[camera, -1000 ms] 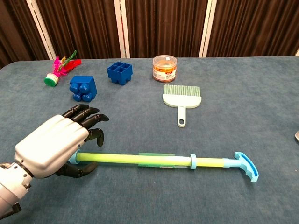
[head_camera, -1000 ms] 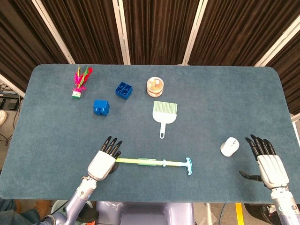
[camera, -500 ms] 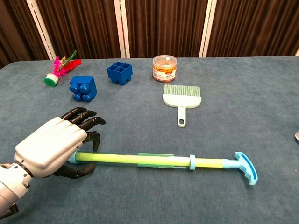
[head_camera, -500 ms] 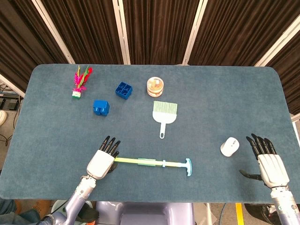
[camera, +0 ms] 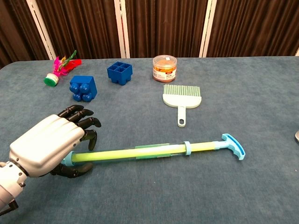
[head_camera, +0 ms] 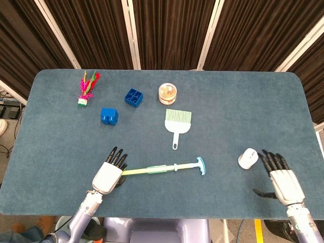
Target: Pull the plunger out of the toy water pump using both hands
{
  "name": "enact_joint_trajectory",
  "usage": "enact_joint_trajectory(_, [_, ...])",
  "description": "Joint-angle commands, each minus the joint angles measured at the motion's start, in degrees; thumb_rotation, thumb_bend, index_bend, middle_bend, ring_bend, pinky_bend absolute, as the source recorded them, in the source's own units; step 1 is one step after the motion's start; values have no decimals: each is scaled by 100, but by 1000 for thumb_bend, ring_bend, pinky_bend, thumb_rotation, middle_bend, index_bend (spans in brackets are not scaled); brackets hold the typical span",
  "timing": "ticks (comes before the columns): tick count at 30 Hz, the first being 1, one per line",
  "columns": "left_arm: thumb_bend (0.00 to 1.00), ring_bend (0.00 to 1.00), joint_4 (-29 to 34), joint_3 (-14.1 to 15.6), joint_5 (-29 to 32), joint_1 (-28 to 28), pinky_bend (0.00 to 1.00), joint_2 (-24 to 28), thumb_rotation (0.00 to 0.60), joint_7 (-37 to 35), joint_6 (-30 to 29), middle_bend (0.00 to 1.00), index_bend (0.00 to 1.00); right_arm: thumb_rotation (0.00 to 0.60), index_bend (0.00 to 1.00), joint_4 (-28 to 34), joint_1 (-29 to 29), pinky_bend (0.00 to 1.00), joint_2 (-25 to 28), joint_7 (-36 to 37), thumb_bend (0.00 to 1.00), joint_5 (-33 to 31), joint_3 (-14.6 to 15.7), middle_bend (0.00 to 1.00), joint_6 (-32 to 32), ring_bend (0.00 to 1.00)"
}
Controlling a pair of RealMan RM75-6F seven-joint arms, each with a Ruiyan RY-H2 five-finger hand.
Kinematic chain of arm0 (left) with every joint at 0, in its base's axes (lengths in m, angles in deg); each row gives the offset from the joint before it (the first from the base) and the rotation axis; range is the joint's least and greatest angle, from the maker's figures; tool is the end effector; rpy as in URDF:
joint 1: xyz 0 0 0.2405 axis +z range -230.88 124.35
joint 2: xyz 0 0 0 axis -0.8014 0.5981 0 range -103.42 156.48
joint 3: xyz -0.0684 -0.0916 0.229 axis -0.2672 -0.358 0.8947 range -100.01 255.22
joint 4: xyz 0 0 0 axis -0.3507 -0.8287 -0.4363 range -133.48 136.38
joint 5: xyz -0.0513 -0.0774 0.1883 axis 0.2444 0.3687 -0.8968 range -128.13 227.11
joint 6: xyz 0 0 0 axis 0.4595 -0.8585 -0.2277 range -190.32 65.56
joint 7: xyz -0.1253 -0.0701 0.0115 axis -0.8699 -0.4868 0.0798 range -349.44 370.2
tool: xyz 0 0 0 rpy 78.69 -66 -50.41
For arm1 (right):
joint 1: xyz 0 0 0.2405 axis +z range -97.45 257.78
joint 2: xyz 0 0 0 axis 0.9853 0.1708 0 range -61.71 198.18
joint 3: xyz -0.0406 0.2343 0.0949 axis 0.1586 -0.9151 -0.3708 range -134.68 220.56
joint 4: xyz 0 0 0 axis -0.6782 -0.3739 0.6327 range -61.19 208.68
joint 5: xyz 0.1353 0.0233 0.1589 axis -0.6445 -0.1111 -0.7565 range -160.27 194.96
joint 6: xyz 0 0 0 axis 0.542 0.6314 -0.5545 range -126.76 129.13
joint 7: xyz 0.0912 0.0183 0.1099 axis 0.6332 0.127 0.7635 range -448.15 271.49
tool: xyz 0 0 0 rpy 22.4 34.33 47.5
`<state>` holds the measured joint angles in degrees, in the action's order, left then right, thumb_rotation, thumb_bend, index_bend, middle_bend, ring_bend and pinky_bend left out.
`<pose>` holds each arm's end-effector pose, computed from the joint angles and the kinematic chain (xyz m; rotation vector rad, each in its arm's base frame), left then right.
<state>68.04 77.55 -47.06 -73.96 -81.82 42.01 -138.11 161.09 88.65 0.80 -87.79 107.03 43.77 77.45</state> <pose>-0.1836 0.2179 -0.0858 -1.8852 -0.4570 -0.9523 -0.3181 -0.1853 0.1163 1.6026 -0.9761 0.8181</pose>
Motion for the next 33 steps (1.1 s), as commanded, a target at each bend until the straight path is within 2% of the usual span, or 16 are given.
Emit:
enact_joint_trajectory(1, [564, 93, 115, 45, -58, -25, 72, 66, 600, -3, -40, 202, 632, 600, 37, -347, 62, 0, -395, -61, 191, 222, 68, 0, 41, 0])
enact_joint_trajectory(3, [564, 93, 180, 67, -91, -43, 73, 102, 600, -3, -50, 204, 635, 600, 107, -678, 50, 0, -736, -89, 210, 409, 76, 0, 230, 0])
enact_joint_trajectory(6, [563, 94, 307, 125, -129, -79, 73, 181, 600, -13, -6, 205, 638, 600, 197, -1198, 29, 0, -1256, -99, 301, 745, 124, 0, 562, 0])
enact_joint_trajectory(11, [564, 96, 351, 144, -174, -113, 72, 212, 600, 35, 1, 210, 642, 600, 269, -1424, 7, 0, -1499, -41, 388, 897, 134, 0, 788, 0])
enact_joint_trajectory(13, [564, 125, 348, 151, -193, -136, 72, 203, 600, 36, 10, 225, 642, 600, 277, -1474, 14, 0, -1649, -107, 388, 903, 111, 0, 821, 0])
enact_joint_trajectory(16, [564, 161, 314, 160, -202, -175, 72, 168, 600, -7, 56, 246, 645, 600, 295, -1359, 113, 0, -1801, -324, 388, 717, 32, 0, 528, 0])
enact_joint_trajectory(21, [564, 161, 236, 178, -225, -238, 73, 82, 600, -109, 110, 249, 648, 600, 297, -1267, 315, 0, -2050, -1032, 376, 625, -29, 0, 121, 0])
enact_joint_trajectory(23, [564, 161, 223, 188, -237, -273, 72, 10, 600, -127, 150, 249, 648, 600, 296, -1180, 363, 0, -2205, -1466, 376, 417, -145, 0, -44, 0])
enact_joint_trajectory(33, [563, 161, 57, 236, -330, -367, 72, -211, 600, -250, 145, 258, 648, 600, 293, -849, 486, 0, -2415, -2044, 370, 167, -212, 0, -257, 0])
